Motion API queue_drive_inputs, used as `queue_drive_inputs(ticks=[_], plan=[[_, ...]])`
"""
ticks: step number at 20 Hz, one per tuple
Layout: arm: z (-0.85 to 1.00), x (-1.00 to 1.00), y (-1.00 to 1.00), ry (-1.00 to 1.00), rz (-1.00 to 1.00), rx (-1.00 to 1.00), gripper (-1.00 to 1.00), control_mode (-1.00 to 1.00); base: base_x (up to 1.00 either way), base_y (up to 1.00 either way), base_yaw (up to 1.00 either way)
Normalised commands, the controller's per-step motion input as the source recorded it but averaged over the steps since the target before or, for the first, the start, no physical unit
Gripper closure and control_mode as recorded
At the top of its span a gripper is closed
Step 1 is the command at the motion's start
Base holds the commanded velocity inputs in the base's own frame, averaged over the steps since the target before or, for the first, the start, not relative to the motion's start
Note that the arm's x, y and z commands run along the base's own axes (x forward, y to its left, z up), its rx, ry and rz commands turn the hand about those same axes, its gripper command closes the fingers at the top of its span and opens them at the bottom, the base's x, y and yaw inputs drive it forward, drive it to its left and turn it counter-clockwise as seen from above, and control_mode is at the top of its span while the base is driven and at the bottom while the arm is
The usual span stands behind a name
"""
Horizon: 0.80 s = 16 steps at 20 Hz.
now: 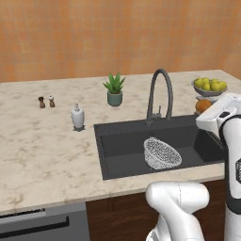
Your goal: Put the colander in the sink, put the peach in the colander, and turn on the sink faucet and pour water over the colander.
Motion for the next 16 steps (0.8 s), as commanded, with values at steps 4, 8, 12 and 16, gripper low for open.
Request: queue_drive_inputs(ticks=[4,8,12,16], plan=[[0.00,0.11,-1.00,0.17,0.09,0.21,1.00,-1.00,0.00,0.00,0.00],[-0.19,0.39,-0.88,0.23,0.09,0.08,1.00,-1.00,0.00,0.00,0.00],[-0.50,0.52,-0.59,0.06,0.17,0.00,1.00,-1.00,0.00,0.00,0.00],[-0.79,0.56,-0.17,0.00,0.22,-0.02,1.00,-1.00,0.00,0.00,0.00]])
